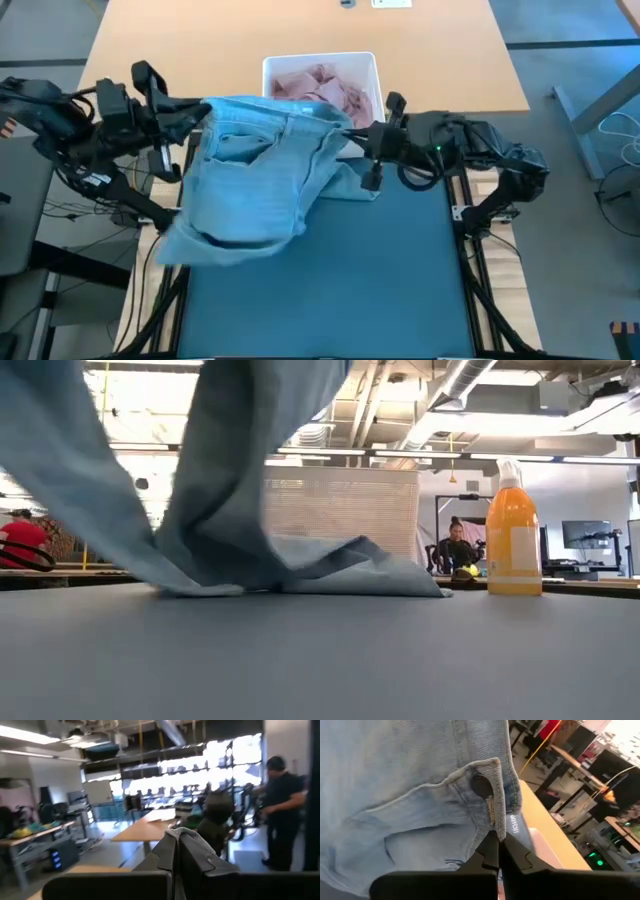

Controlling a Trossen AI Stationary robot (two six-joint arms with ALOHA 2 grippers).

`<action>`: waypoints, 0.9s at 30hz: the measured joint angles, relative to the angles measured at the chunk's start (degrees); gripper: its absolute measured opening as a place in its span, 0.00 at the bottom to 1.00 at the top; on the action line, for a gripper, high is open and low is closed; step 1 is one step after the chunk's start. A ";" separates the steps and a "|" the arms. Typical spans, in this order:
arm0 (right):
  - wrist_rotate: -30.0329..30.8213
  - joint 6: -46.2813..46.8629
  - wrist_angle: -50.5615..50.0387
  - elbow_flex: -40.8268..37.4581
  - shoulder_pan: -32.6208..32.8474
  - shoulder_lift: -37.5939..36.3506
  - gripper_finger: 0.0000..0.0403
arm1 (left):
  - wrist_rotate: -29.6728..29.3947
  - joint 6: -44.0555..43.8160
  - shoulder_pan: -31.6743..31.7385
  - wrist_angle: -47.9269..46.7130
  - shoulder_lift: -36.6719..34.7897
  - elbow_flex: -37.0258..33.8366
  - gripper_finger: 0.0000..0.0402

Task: Fold Laundry from Bin
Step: Fold the blue pants

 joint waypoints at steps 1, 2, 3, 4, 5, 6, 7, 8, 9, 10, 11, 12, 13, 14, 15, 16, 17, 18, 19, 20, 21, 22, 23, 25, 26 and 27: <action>-0.01 0.54 -2.27 1.41 0.37 0.81 0.05 | -0.42 -1.18 0.00 -2.55 -0.02 0.04 0.00; -0.16 1.71 -5.20 2.56 0.96 1.65 0.05 | -0.56 -3.12 -0.02 -6.11 -0.04 0.08 0.00; -1.00 3.51 -9.21 3.51 1.65 2.34 0.05 | -0.36 -5.90 -0.20 -10.76 -0.07 0.10 0.00; -3.08 5.86 -13.92 3.93 2.29 2.86 0.05 | 0.66 -9.37 -0.48 -16.40 -0.07 -0.02 0.00; -6.41 8.48 -18.99 3.98 2.90 3.39 0.05 | 2.81 -13.19 -0.81 -22.50 -0.09 -0.41 0.00; -10.51 11.50 -24.29 3.96 3.50 3.96 0.05 | 5.95 -17.18 -1.09 -28.98 -0.07 -0.96 0.00; -14.62 14.50 -29.08 3.71 3.90 4.73 0.05 | 9.37 -21.04 -1.33 -34.90 0.01 -1.80 0.00; -18.78 17.73 -32.46 2.66 4.44 5.54 0.06 | 12.48 -24.90 -1.49 -39.83 0.20 -3.28 0.00; -20.95 20.63 -34.08 0.86 5.24 6.10 0.07 | 14.60 -28.62 -1.85 -43.52 0.55 -5.47 0.00; -22.12 23.09 -35.18 -1.80 6.28 6.44 0.08 | 15.67 -31.89 -2.30 -45.74 0.68 -8.29 0.00; -22.72 24.82 -35.28 -4.86 7.61 6.94 0.09 | 16.01 -34.89 -3.25 -46.82 0.77 -12.11 0.00; -22.86 25.79 -34.44 -8.13 8.88 7.13 0.10 | 16.72 -37.67 -4.52 -46.76 0.79 -16.37 0.00; -23.20 26.33 -33.18 -11.75 10.31 7.22 0.11 | 17.71 -39.80 -5.92 -45.78 0.81 -20.75 0.00; -23.46 26.58 -32.01 -15.40 11.62 7.26 0.12 | 18.89 -40.95 -7.42 -44.11 0.81 -25.19 0.00; -23.70 26.58 -31.30 -18.83 12.77 7.26 0.13 | 20.14 -41.62 -8.74 -41.67 0.83 -29.83 0.00; -23.82 26.82 -31.03 -22.24 13.93 7.08 0.14 | 21.67 -42.11 -9.93 -39.10 0.96 -34.21 0.00; -23.73 27.83 -30.81 -25.25 15.01 6.78 0.15 | 23.13 -42.95 -11.07 -36.62 1.06 -38.60 0.00; -22.93 29.39 -30.07 -28.19 15.89 6.59 0.16 | 24.40 -43.96 -12.12 -33.81 1.40 -42.93 0.00; -21.44 30.88 -29.59 -30.82 16.68 6.51 0.17 | 25.67 -45.20 -12.94 -30.63 1.88 -46.72 0.00; -20.10 32.67 -29.64 -33.24 17.25 6.50 0.18 | 26.45 -46.51 -13.71 -27.79 2.21 -50.22 0.00; -19.51 34.28 -29.75 -35.56 17.78 6.52 0.19 | 26.77 -47.98 -14.58 -24.95 2.50 -53.37 0.00; -19.47 35.08 -29.58 -37.64 18.27 6.71 0.20 | 27.06 -49.43 -15.39 -22.45 2.75 -56.01 0.00; -19.29 35.35 -29.15 -39.36 18.76 6.97 0.21 | 27.13 -50.62 -16.23 -19.95 2.95 -58.19 0.00; -19.00 35.48 -28.39 -42.13 20.08 7.11 0.23 | 27.15 -52.79 -17.60 -16.69 3.55 -61.66 0.00; -19.11 35.80 -28.56 -43.01 20.59 7.11 0.23 | 27.22 -53.52 -18.04 -15.61 3.92 -62.68 0.00; -19.51 36.68 -29.26 -43.44 21.06 7.11 0.24 | 27.85 -54.38 -18.58 -14.63 4.16 -63.30 0.00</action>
